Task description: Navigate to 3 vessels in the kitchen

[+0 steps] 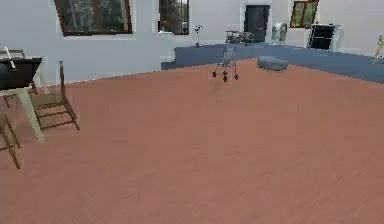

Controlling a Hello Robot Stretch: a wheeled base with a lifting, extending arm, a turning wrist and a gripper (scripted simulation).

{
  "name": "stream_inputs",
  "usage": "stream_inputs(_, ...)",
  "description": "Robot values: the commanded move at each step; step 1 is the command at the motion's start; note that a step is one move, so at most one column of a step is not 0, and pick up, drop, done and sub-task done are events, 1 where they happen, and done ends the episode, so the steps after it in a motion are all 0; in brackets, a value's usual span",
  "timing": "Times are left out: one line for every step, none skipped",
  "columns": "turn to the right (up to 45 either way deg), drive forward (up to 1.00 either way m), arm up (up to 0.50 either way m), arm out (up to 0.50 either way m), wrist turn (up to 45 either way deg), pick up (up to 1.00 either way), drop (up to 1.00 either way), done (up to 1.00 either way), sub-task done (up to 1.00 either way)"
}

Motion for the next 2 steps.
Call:
stream_inputs(-30.0,0.00,0.00,0.00,0.0,0.00,0.00,0.00,0.00)
stream_inputs(0.0,0.10,0.00,0.00,0.0,0.00,0.00,0.00,0.00)
